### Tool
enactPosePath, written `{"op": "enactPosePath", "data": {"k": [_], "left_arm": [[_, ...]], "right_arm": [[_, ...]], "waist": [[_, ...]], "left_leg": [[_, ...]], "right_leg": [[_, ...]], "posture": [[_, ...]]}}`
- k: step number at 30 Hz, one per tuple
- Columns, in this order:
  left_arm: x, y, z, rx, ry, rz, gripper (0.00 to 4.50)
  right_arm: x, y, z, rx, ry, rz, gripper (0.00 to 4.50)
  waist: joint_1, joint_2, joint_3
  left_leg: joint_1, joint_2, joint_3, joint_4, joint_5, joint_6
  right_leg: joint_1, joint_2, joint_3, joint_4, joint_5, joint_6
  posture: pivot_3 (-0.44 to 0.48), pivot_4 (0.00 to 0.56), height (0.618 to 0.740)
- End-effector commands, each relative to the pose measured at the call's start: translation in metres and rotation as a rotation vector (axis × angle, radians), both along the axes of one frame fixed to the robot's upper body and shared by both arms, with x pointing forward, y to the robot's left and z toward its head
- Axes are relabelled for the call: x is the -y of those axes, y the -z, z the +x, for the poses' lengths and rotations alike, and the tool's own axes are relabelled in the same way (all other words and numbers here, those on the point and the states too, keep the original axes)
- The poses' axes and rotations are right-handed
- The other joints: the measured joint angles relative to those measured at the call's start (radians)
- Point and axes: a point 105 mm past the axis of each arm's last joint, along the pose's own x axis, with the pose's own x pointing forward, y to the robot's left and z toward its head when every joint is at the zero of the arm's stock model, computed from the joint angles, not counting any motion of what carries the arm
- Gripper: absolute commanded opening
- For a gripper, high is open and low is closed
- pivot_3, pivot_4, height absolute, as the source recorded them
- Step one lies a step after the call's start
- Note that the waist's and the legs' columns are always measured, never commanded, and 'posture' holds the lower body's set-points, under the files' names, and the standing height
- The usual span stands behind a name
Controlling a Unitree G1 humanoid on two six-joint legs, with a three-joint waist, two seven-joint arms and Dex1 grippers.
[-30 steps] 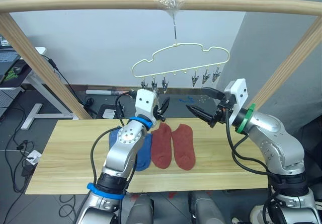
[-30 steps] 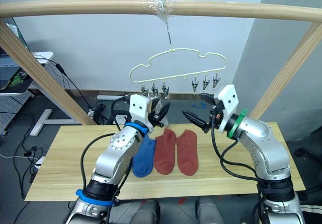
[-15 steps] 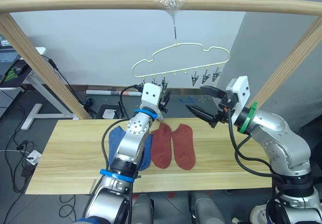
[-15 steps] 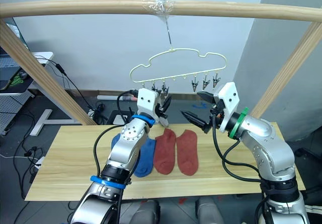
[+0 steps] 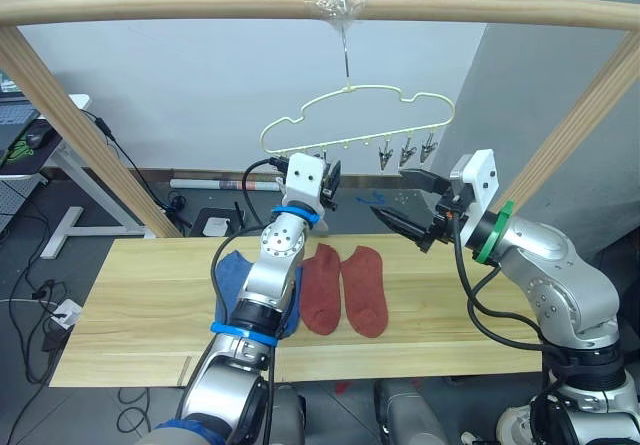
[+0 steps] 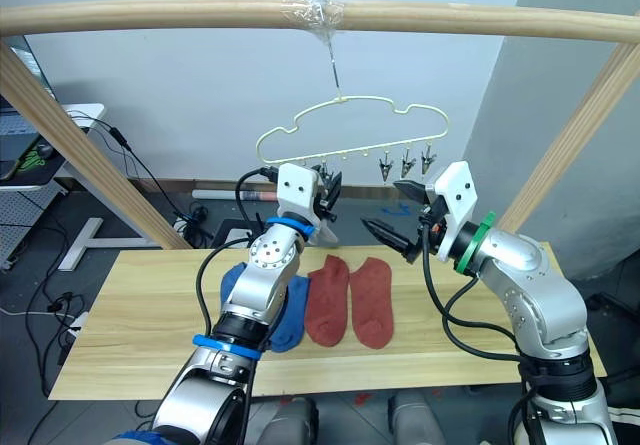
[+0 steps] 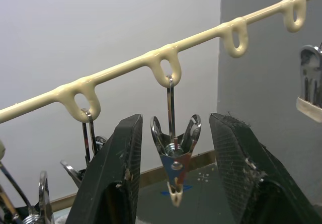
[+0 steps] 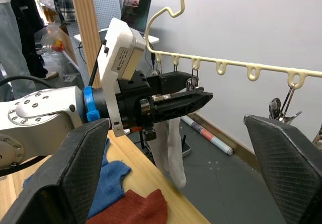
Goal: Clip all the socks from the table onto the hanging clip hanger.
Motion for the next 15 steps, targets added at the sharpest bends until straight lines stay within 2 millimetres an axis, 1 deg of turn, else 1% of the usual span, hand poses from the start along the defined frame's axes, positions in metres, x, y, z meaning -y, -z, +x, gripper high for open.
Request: {"op": "enactPosePath", "data": {"k": [1,6,11,14,15], "left_arm": [[0.0006,-0.0207,-0.0014,0.078,-0.003,-0.016,2.13],[-0.0002,-0.0213,-0.0012,0.078,-0.003,-0.022,2.13],[0.0036,-0.0201,-0.0014,0.073,0.010,-0.025,2.13],[0.0042,-0.0203,-0.0018,0.074,0.009,-0.025,1.59],[0.0041,-0.0200,-0.0017,0.074,0.007,-0.025,1.32]], "right_arm": [[-0.0002,-0.0129,-0.0051,0.053,-0.014,0.006,4.50],[0.0007,-0.0133,-0.0042,0.053,-0.014,0.005,4.50],[-0.0005,-0.0155,-0.0032,0.055,-0.013,-0.004,4.50],[-0.0011,-0.0167,-0.0036,0.053,-0.014,-0.002,4.50],[-0.0011,-0.0169,-0.0036,0.052,-0.014,-0.002,4.50]], "waist": [[-0.001,0.000,0.000],[-0.003,0.000,0.000],[-0.004,0.000,0.000],[-0.004,0.000,0.000],[-0.004,0.000,0.000]], "left_leg": [[0.000,0.000,0.000,0.000,0.000,0.000],[0.000,0.000,0.000,0.000,0.000,0.000],[0.000,0.000,0.000,0.000,0.000,0.000],[0.000,0.000,0.000,0.000,0.000,0.000],[0.000,0.000,0.000,0.000,0.000,0.000]], "right_leg": [[0.000,0.000,0.000,0.000,0.000,0.000],[0.000,0.000,0.000,0.000,0.000,0.000],[0.000,0.000,0.000,0.000,0.000,0.000],[0.000,0.000,0.000,0.000,0.000,0.000],[0.000,0.000,0.000,0.000,0.000,0.000]], "posture": [[-0.059,0.159,0.740],[-0.059,0.160,0.740],[-0.056,0.160,0.740],[-0.057,0.160,0.740],[-0.057,0.160,0.740]]}}
